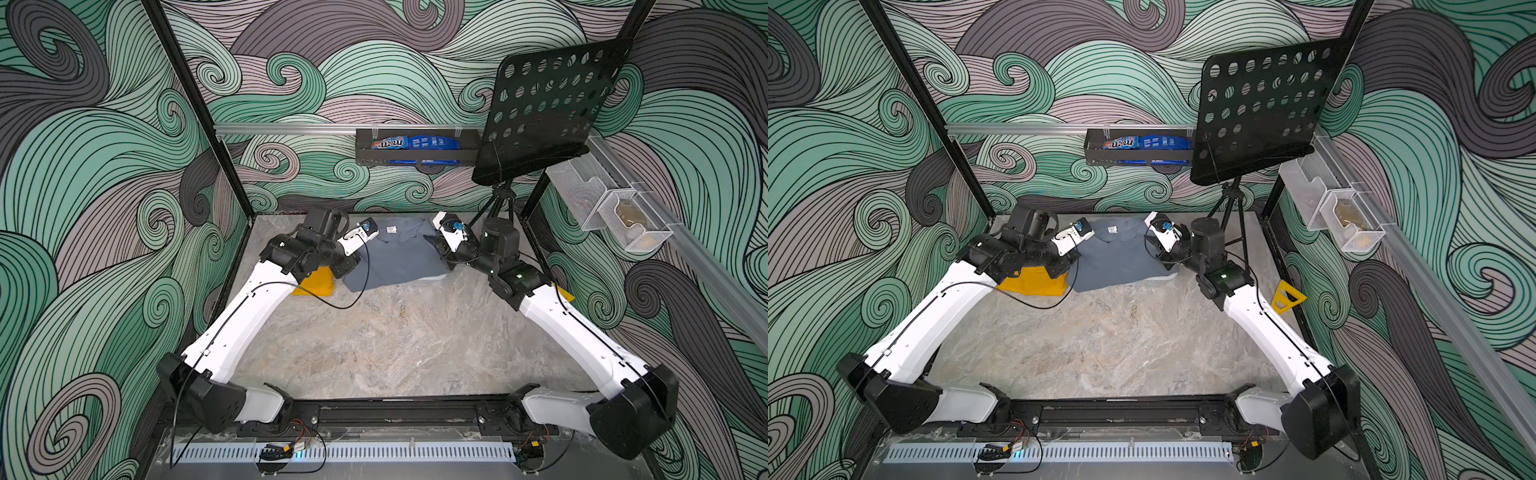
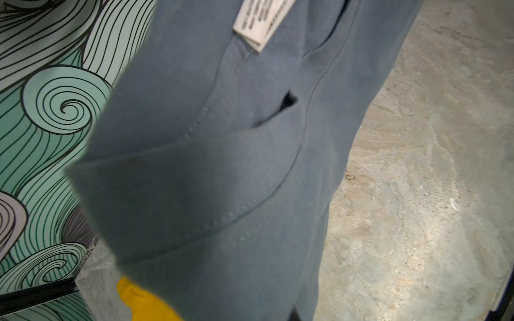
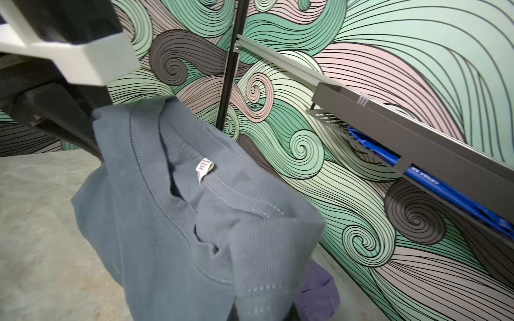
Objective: Put the folded t-shirts into the basket
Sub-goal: Place the T-shirt in the bin.
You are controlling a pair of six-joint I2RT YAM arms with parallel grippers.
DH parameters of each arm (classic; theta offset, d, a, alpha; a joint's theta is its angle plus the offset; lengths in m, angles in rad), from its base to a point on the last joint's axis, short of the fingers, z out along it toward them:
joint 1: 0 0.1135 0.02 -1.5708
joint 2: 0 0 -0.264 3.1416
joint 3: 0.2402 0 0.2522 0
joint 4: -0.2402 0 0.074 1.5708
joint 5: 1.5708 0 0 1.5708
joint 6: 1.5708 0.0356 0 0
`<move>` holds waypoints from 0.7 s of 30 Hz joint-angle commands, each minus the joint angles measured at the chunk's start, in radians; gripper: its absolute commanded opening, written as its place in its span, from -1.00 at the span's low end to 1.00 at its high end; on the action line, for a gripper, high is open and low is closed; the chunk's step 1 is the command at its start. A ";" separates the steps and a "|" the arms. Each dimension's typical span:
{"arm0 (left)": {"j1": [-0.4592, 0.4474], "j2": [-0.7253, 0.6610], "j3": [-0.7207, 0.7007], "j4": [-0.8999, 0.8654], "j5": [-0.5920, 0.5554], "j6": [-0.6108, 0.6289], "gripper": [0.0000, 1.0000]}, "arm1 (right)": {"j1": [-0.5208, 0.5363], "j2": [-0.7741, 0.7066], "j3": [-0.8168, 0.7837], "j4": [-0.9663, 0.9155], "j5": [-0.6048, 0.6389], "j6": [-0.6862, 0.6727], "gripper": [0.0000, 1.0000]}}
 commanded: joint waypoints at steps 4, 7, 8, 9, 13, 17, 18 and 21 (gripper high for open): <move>0.034 0.176 0.154 0.026 -0.064 0.055 -1.00 | -0.015 0.128 0.072 0.097 0.118 0.076 -1.00; 0.044 0.246 0.202 0.044 -0.068 0.069 -1.00 | -0.015 0.183 0.089 0.110 0.131 0.089 -1.00; 0.047 0.267 0.217 0.045 -0.068 0.072 -1.00 | -0.016 0.201 0.094 0.110 0.129 0.090 -1.00; 0.049 0.292 0.232 0.043 -0.068 0.076 -1.00 | -0.015 0.215 0.096 0.111 0.128 0.092 -1.00; 0.057 0.367 0.278 0.028 -0.067 0.084 -1.00 | -0.015 0.259 0.096 0.109 0.097 0.099 -1.00; 0.062 0.409 0.293 0.017 -0.063 0.089 -1.00 | -0.015 0.290 0.097 0.093 0.065 0.100 -1.00; 0.063 0.416 0.292 0.014 -0.059 0.092 -1.00 | -0.016 0.296 0.098 0.088 0.057 0.104 -1.00; 0.062 0.433 0.299 -0.013 -0.049 0.095 -1.00 | -0.017 0.304 0.096 0.077 0.054 0.099 -1.00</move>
